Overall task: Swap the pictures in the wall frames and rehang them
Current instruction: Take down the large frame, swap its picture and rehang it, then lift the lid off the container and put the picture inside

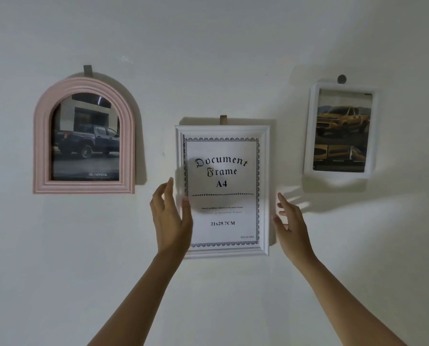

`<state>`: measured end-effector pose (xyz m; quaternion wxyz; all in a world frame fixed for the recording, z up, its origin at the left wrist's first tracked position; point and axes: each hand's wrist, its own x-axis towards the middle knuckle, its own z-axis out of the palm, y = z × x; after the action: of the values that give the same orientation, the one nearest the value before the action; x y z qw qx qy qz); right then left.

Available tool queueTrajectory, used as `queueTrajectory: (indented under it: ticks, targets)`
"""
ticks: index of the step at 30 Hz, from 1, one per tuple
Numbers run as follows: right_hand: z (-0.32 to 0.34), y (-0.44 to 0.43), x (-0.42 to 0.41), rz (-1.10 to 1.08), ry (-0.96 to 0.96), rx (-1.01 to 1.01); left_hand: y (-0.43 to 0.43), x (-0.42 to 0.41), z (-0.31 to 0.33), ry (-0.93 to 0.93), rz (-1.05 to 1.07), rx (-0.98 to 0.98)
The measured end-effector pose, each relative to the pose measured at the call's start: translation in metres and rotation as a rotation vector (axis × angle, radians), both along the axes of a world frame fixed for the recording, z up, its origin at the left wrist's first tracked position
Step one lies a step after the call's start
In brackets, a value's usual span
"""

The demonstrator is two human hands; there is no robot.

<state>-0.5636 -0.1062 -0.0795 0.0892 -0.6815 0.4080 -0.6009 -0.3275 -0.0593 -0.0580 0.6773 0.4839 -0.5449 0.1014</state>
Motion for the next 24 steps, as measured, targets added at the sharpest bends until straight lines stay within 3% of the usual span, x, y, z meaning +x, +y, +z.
queueTrajectory:
  ticks: [4, 8, 13, 19, 22, 24]
  targets:
    - [-0.031, 0.025, -0.032, -0.090, 0.068, 0.084, 0.017, -0.033, -0.022, -0.154, -0.034, -0.010]
    - [-0.089, 0.056, -0.082, -0.254, 0.245, 0.270, 0.027, -0.079, -0.079, -0.246, -0.154, 0.109]
    - [-0.172, 0.086, -0.165, -0.363, 0.384, 0.625, 0.034, -0.132, -0.192, -0.417, -0.236, 0.449]
    - [-0.277, 0.088, -0.253, -0.389, 0.629, 1.044, 0.039, -0.175, -0.329, -0.604, -0.179, 0.996]
    - [-0.310, 0.083, -0.278, -0.353, 0.664, 1.164, 0.050, -0.188, -0.373, -0.530, -0.121, 1.217]
    - [-0.326, 0.082, -0.285, -0.313, 0.635, 1.185, 0.058, -0.196, -0.386, -0.431, -0.068, 1.265]
